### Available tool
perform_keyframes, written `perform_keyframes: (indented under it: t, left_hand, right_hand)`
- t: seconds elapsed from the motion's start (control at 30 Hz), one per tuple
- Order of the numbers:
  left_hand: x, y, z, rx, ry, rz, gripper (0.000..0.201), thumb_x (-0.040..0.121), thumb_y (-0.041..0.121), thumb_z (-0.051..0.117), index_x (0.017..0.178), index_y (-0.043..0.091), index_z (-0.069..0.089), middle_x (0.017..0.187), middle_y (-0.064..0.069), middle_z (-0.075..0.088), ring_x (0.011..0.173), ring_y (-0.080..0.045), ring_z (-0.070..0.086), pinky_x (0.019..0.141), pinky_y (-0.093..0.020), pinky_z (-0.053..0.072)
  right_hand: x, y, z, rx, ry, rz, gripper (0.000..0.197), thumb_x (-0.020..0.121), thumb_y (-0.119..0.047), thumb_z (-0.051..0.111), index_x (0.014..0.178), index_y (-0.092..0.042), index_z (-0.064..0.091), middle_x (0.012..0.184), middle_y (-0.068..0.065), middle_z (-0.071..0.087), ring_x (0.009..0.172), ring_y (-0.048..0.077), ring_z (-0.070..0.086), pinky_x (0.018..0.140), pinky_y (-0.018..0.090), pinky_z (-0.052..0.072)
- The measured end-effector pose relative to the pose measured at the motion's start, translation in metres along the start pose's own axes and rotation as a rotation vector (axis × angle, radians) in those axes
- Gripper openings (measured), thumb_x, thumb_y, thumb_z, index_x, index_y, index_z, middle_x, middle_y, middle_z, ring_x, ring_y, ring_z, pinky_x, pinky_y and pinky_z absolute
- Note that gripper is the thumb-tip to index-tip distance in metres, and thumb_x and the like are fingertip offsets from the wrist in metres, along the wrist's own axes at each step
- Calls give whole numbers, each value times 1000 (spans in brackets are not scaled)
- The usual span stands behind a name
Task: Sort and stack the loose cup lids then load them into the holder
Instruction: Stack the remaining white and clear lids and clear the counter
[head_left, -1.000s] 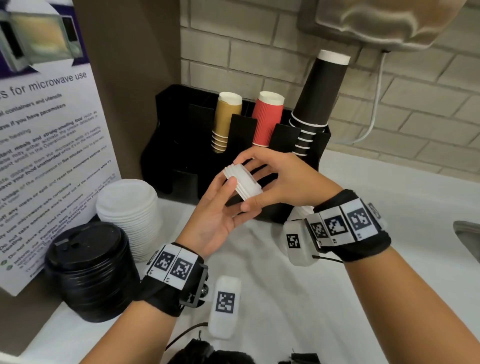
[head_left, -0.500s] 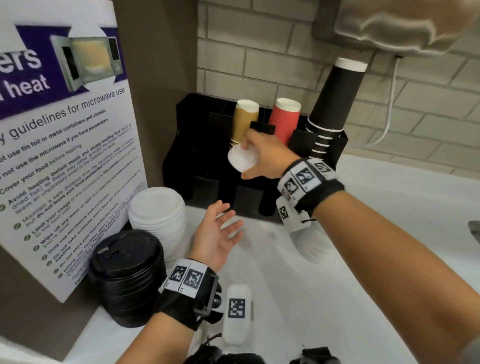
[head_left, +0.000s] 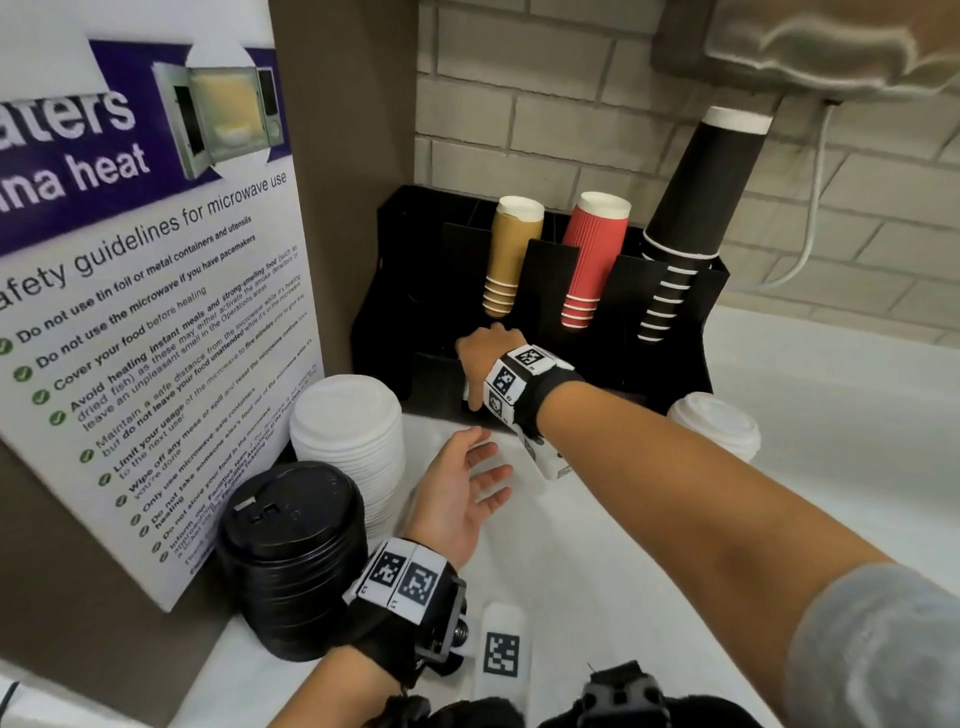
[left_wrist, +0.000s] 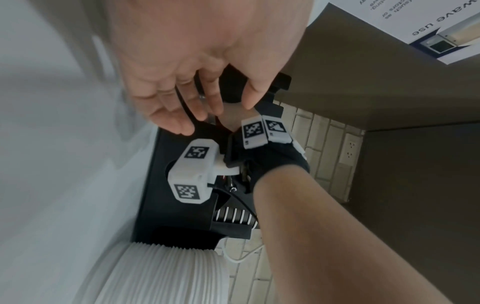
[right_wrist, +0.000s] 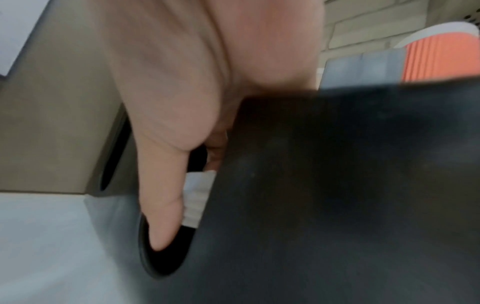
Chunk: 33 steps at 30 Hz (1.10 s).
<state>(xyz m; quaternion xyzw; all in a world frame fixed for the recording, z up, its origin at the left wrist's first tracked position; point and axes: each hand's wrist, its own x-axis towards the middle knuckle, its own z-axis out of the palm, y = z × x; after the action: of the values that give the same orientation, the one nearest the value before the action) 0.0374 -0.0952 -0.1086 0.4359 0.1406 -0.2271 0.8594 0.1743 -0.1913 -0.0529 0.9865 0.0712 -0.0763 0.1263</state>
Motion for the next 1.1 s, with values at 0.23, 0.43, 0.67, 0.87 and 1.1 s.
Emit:
perform_keyframes:
  t: [0.23,0.43,0.67,0.87,1.1]
  left_hand:
    - [0,-1,2,27,-15,15,13,93,29,59,94,18,66,94,1,64,84,-20,64,68,-31,50]
    - [3,0,3,13,-8,14,13,91,28,61,96,17,67,94,0,65,84,-21,64,65,-31,50]
    - [10,2,8,27,-22,55,10,91,25,61,96,18,66,93,2,63,77,-18,64,60,-28,50]
    - [11,3,7,82,-72,104,11,92,27,60,99,20,66,94,4,65,81,-17,65,66,-28,49]
    - [8,5,12,96,-118,128,14,94,28,56,102,20,64,98,2,63,83,-17,63,71,-29,48]
  right_hand:
    - [4,6,9,103,-42,13,46,50,-32,83,63,-25,39,64,-6,47,51,14,46,43,18,28]
    - [-6,5,0,77,-150,1,28,64,-37,69,69,-14,53,80,5,61,72,25,62,70,38,58]
    - [-107,71,-36,672,361,63,32,84,-15,67,114,-9,62,117,12,57,106,24,56,93,24,41]
    - [-215,131,14,742,435,629,35,85,-37,66,116,-24,60,124,10,52,112,28,49,92,33,38]
    - [-230,132,51,957,441,669,62,68,-46,81,121,-25,55,124,2,49,109,22,51,82,31,41]
